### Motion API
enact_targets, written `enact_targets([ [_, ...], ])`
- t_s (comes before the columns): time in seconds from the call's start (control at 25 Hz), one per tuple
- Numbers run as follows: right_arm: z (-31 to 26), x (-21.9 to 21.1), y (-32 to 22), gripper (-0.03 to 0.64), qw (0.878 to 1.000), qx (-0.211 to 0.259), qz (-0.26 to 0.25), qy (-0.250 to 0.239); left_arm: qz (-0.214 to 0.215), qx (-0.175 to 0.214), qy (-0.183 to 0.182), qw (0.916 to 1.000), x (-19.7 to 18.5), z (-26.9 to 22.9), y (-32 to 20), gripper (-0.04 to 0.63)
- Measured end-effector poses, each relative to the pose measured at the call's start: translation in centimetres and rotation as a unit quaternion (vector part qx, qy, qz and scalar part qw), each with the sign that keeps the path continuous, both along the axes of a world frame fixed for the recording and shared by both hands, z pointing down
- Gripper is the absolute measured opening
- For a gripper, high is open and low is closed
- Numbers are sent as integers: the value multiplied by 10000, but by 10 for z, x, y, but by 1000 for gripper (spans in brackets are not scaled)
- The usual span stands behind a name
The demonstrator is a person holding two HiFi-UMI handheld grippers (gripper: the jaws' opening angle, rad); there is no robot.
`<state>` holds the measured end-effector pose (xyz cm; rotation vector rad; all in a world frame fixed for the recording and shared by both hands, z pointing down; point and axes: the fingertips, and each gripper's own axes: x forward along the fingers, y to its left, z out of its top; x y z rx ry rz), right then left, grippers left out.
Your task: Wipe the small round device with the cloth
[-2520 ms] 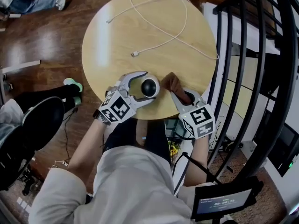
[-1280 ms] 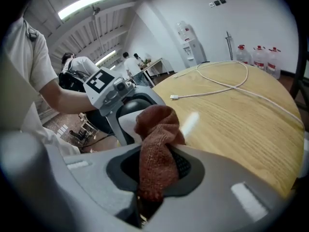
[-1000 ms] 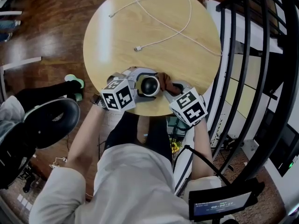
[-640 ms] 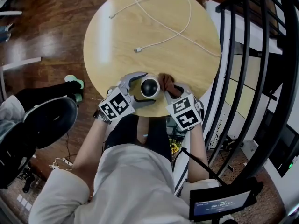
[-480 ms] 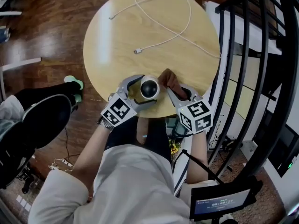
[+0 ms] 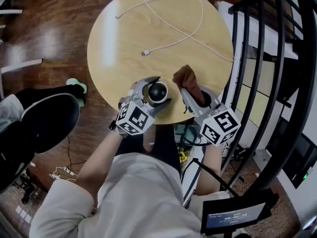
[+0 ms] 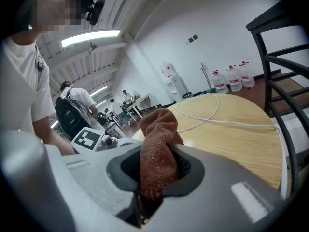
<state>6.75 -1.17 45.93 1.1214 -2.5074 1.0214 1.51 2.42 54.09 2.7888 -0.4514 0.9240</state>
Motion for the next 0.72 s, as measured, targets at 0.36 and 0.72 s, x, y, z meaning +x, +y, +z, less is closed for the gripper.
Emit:
enact_targets([
  [0.36,-20,-16,12,67,9971,434,-525,-344,2175,11,444,9750,-7,-2,14,357],
  [0.72,8,-37,35,67,9863,431,-1551,373,2909,-173,245,9563,-9,13,26,396],
])
